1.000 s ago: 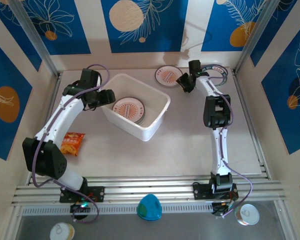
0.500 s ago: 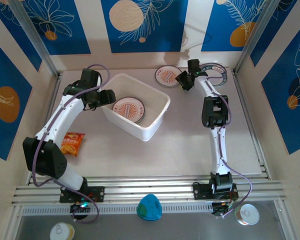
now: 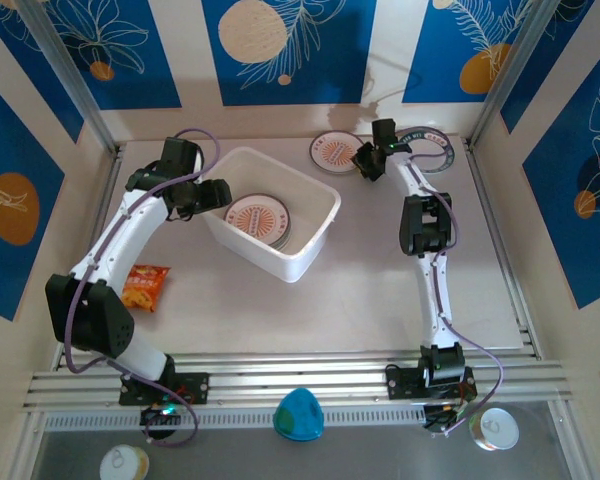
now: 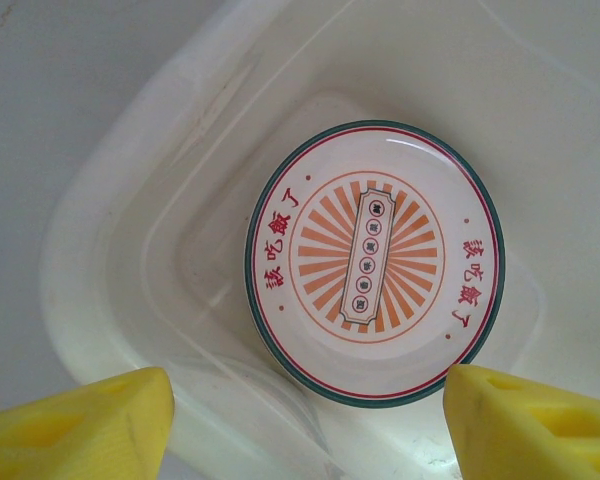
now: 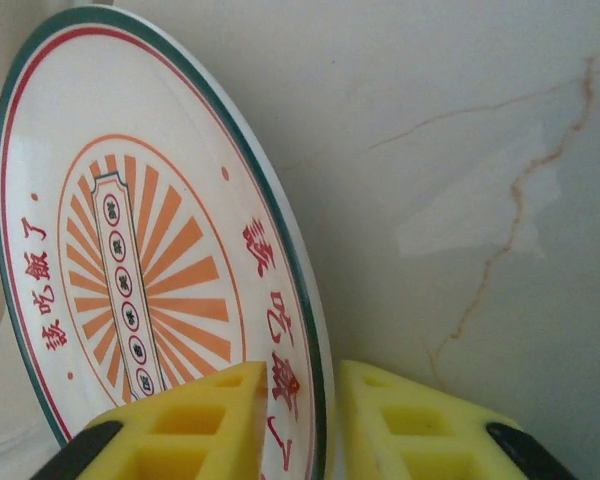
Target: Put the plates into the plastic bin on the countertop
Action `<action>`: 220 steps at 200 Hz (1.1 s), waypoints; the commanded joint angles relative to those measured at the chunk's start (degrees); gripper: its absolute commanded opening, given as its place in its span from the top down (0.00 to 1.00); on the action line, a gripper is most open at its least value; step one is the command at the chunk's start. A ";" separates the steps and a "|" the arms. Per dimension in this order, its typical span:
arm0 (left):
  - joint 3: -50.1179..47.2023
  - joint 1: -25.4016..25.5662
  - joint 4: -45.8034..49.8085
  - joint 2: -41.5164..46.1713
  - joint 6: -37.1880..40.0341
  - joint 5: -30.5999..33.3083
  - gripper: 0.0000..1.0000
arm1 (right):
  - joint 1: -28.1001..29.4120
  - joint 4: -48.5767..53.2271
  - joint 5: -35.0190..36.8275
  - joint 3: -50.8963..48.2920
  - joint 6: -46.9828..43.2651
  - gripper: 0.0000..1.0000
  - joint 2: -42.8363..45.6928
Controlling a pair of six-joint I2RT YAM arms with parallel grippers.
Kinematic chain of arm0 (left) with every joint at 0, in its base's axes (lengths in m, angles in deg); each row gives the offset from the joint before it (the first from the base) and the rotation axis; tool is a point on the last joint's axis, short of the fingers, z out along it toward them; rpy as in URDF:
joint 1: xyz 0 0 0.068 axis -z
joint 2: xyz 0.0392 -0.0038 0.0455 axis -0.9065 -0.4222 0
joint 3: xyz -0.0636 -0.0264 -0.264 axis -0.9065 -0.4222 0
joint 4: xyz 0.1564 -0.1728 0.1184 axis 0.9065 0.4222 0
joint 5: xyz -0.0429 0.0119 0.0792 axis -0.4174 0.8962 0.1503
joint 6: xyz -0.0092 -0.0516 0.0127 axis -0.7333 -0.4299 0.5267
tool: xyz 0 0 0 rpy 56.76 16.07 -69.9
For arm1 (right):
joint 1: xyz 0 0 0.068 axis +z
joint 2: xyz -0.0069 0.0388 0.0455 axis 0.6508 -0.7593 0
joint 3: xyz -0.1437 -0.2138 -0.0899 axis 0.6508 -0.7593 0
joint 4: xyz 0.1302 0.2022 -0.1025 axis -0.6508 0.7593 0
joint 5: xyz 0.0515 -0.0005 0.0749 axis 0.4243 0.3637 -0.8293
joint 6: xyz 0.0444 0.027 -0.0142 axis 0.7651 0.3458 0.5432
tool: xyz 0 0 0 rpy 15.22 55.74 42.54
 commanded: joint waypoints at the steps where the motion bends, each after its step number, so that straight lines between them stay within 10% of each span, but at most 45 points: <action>1: -0.78 -0.11 1.23 -1.40 -0.20 -1.26 0.27 | 0.87 0.29 1.00 0.33 0.11 0.77 -0.91; 83: -0.34 -0.08 1.51 -2.54 -0.48 -1.77 0.27 | 1.05 -3.55 1.54 -6.43 0.08 1.00 3.01; 220: -0.87 -0.02 1.64 0.50 -0.86 -0.61 0.28 | -0.40 -17.65 -0.69 -37.14 -0.57 1.00 24.12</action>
